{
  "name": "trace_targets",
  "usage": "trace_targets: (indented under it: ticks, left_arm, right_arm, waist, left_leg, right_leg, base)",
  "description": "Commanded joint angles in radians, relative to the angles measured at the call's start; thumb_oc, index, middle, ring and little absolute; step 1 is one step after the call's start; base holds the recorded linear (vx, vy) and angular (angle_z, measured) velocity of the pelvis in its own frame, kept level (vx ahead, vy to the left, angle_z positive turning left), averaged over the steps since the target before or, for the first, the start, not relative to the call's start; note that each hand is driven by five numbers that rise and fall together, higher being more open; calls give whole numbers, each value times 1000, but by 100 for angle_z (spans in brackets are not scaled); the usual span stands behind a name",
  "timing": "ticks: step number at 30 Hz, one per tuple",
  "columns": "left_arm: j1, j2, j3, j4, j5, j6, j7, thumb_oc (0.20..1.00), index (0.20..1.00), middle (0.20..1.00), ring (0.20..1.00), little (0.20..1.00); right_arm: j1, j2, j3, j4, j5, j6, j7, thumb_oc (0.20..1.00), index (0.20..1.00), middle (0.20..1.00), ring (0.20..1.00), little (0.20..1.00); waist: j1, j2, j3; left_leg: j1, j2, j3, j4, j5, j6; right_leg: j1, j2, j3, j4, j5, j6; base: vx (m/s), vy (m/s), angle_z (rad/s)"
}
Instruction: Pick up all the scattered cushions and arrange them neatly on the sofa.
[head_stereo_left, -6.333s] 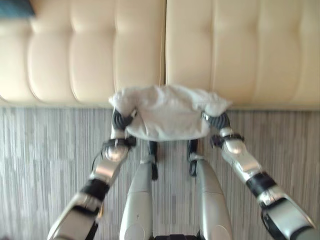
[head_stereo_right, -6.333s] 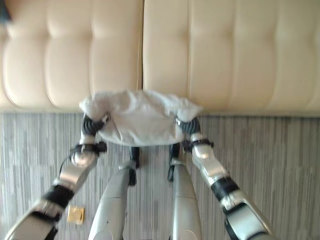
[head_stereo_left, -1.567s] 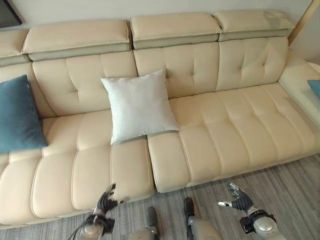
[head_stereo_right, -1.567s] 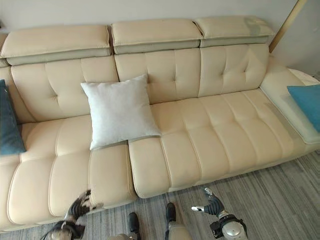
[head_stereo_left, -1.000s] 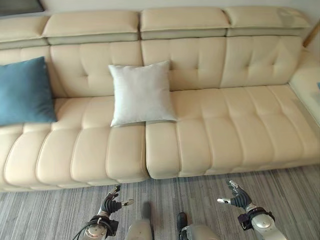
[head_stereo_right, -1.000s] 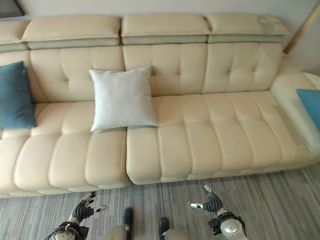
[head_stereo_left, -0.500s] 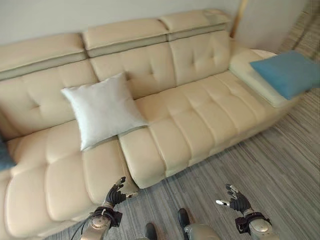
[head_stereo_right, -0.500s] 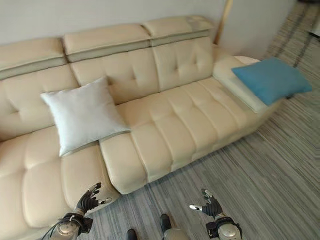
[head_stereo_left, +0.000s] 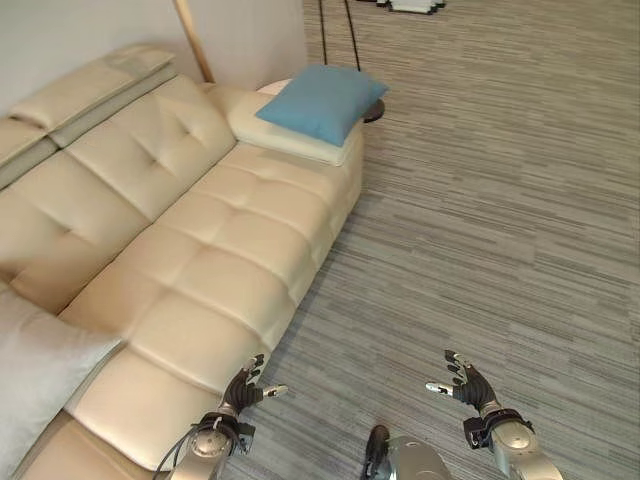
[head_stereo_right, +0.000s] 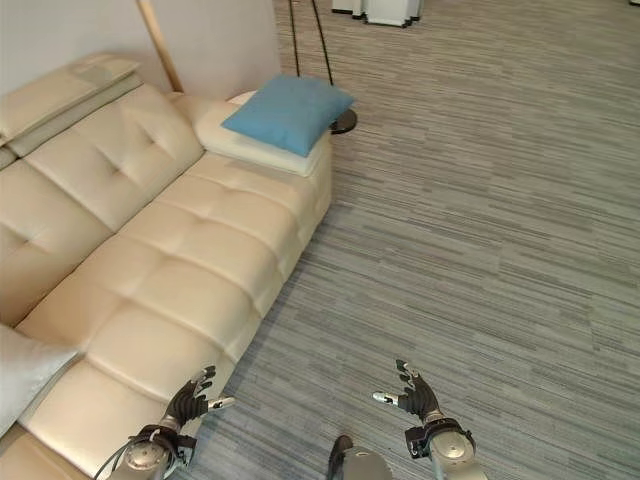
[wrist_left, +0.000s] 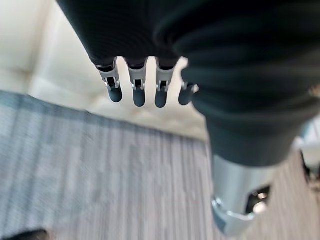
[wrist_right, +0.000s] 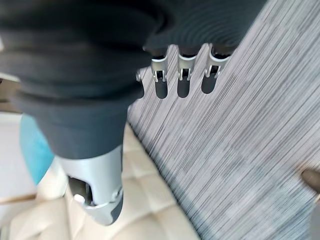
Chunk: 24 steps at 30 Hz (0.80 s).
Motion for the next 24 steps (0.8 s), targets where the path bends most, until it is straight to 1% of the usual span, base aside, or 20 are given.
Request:
trace_targets:
  ticks: [1, 2, 3, 4, 5, 6, 7, 8, 10, 11, 12, 13, 16, 17, 18, 19, 20, 21, 23, 24]
  left_arm:
    - [7, 22, 1, -71, -24, -38, 10, 1000, 1000, 1000, 1000, 1000]
    - [19, 23, -1, -85, -23, -38, 10, 1000, 1000, 1000, 1000, 1000]
    - [37, 29, 4, -108, -21, -32, 8, 1000, 1000, 1000, 1000, 1000]
    - [38, 24, 8, -104, -29, -27, 10, 1000, 1000, 1000, 1000, 1000]
    - [39, 22, 12, -103, -33, -26, 13, 1000, 1000, 1000, 1000, 1000]
    - [45, 21, 20, -103, -37, -23, 14, 1000, 1000, 1000, 1000, 1000]
    - [46, 21, 25, -104, -37, -20, 15, 1000, 1000, 1000, 1000, 1000]
    - [50, 21, 27, -108, -34, -21, 14, 1000, 1000, 1000, 1000, 1000]
    - [51, 23, 30, -103, -31, -19, 10, 1000, 1000, 1000, 1000, 1000]
    - [49, 24, 30, -97, -25, -18, 8, 1000, 1000, 1000, 1000, 1000]
    - [44, 26, 31, -94, -24, -21, 10, 1000, 1000, 1000, 1000, 1000]
    - [44, 26, 31, -94, -24, -21, 10, 1000, 1000, 1000, 1000, 1000]
    - [23, 47, 29, -95, -11, -27, 14, 1000, 1000, 1000, 1000, 1000]
    - [10, 59, 34, -98, -14, -33, 20, 1000, 1000, 1000, 1000, 1000]
    - [9, 59, 34, -98, -14, -33, 20, 1000, 1000, 1000, 1000, 1000]
    - [6, 58, 37, -95, -16, -34, 21, 1000, 1000, 1000, 1000, 1000]
    - [6, 59, 39, -95, -16, -36, 23, 1000, 1000, 1000, 1000, 1000]
    - [10, 61, 43, -97, -20, -38, 21, 1000, 1000, 1000, 1000, 1000]
    - [14, 60, 43, -95, -22, -36, 17, 1000, 1000, 1000, 1000, 1000]
    - [16, 60, 42, -94, -19, -35, 15, 1000, 1000, 1000, 1000, 1000]
  right_arm:
    - [-42, -18, 18, -47, 35, -41, -13, 1000, 1000, 1000, 1000, 1000]
    - [-41, -20, 22, -33, 32, -42, -17, 1000, 1000, 1000, 1000, 1000]
    - [-39, -26, 23, -26, 25, -44, -22, 1000, 1000, 1000, 1000, 1000]
    - [-39, -29, 21, -21, 23, -43, -25, 1000, 1000, 1000, 1000, 1000]
    - [-38, -29, 19, -18, 21, -43, -27, 1000, 1000, 1000, 1000, 1000]
    - [-34, -30, 18, -14, 13, -41, -27, 1000, 1000, 1000, 1000, 1000]
    - [-31, -30, 16, -14, 4, -36, -26, 1000, 1000, 1000, 1000, 1000]
    - [-28, -34, 15, -15, -2, -37, -22, 1000, 1000, 1000, 1000, 1000]
    - [-22, -28, 10, -12, -9, -33, -13, 1000, 1000, 1000, 1000, 1000]
    - [-22, -23, 10, -3, -13, -30, -8, 1000, 1000, 1000, 1000, 1000]
    - [-23, -15, 9, 1, -10, -33, -5, 1000, 1000, 1000, 1000, 1000]
    - [-23, -15, 9, 1, -10, -33, -5, 1000, 1000, 1000, 1000, 1000]
    - [-31, 8, 20, -8, -8, -33, 8, 1000, 1000, 1000, 1000, 1000]
    - [-45, 27, 30, -24, -3, -36, 6, 1000, 1000, 1000, 1000, 1000]
    - [-45, 26, 30, -24, -3, -36, 6, 1000, 1000, 1000, 1000, 1000]
    - [-49, 29, 32, -24, -2, -37, 7, 1000, 1000, 1000, 1000, 1000]
    - [-50, 28, 34, -29, -3, -36, 9, 1000, 1000, 1000, 1000, 1000]
    - [-48, 20, 38, -42, -3, -38, 10, 1000, 1000, 1000, 1000, 1000]
    - [-49, 13, 37, -44, 0, -35, 8, 1000, 1000, 1000, 1000, 1000]
    - [-50, 9, 36, -46, 1, -35, 8, 1000, 1000, 1000, 1000, 1000]
  waist:
    - [47, -35, 27]
    - [66, -36, 30]
    - [98, -16, 37]
    - [110, -13, 42]
    - [115, -15, 44]
    - [125, -13, 40]
    - [134, -18, 36]
    - [136, -17, 32]
    - [142, -16, 18]
    - [142, -23, 12]
    - [142, -38, 3]
    - [144, -35, 1]
    - [144, -53, -5]
    - [142, -49, -4]
    - [143, -47, -6]
    - [140, -43, -5]
    - [134, -37, 1]
    - [120, -20, 8]
    - [105, -12, 22]
    - [99, -12, 27]
  left_leg:
    - [3, -221, -55, -262, -92, 82]
    - [-53, -225, -82, -325, -67, 82]
    - [-91, -226, -138, -471, 42, 61]
    - [-122, -212, -148, -543, 72, 51]
    - [-126, -206, -144, -572, 77, 48]
    - [-139, -188, -146, -625, 97, 44]
    - [-164, -171, -143, -634, 110, 40]
    - [-171, -165, -138, -624, 119, 39]
    - [-164, -169, -134, -597, 137, 45]
    - [-167, -183, -135, -572, 147, 54]
    - [-165, -207, -128, -547, 136, 64]
    - [-168, -204, -127, -547, 137, 64]
    - [-134, -242, -97, -528, 92, 99]
    - [-77, -275, -76, -533, 39, 135]
    - [-79, -272, -76, -533, 40, 135]
    - [-49, -284, -79, -543, 27, 141]
    - [-21, -294, -85, -553, 15, 146]
    - [21, -302, -98, -579, 2, 147]
    - [53, -307, -111, -586, -11, 145]
    - [65, -315, -116, -589, -17, 146]
  right_leg:
    - [124, -64, 168, -150, 56, 152]
    - [146, -57, 182, -147, 35, 157]
    - [179, -17, 202, -139, 4, 158]
    - [211, -10, 213, -134, -24, 162]
    - [224, -11, 219, -128, -34, 163]
    - [256, -9, 239, -120, -61, 168]
    - [290, -16, 266, -113, -80, 175]
    - [306, -17, 274, -111, -87, 180]
    - [330, -35, 289, -101, -93, 194]
    - [330, -55, 298, -74, -69, 205]
    - [323, -84, 302, -45, -18, 228]
    - [320, -81, 304, -46, -15, 228]
    - [249, -134, 327, 104, 144, 270]
    - [179, -158, 303, 209, 219, 274]
    - [177, -155, 304, 207, 221, 273]
    - [155, -154, 295, 203, 223, 268]
    - [126, -149, 281, 199, 200, 260]
    - [64, -115, 245, 147, 132, 242]
    - [21, -88, 218, 88, 78, 231]
    - [0, -80, 210, 54, 80, 229]
  base:
    - [329, -109, -134]
    - [605, -46, -180]
    - [661, 36, -167]
    - [590, 83, -110]
    - [597, 146, -71]
    - [649, 221, -93]
    - [696, 271, -86]
    - [578, 266, -60]
    - [466, 262, -20]
    - [463, 293, -17]
    - [310, 201, -23]
    - [287, 188, -58]
    - [362, 264, -82]
    - [375, 285, 21]
    - [379, 265, 76]
    - [200, 121, 100]
    - [386, 198, 100]
    - [356, 164, 89]
    - [273, 77, 56]
    - [209, 12, 48]
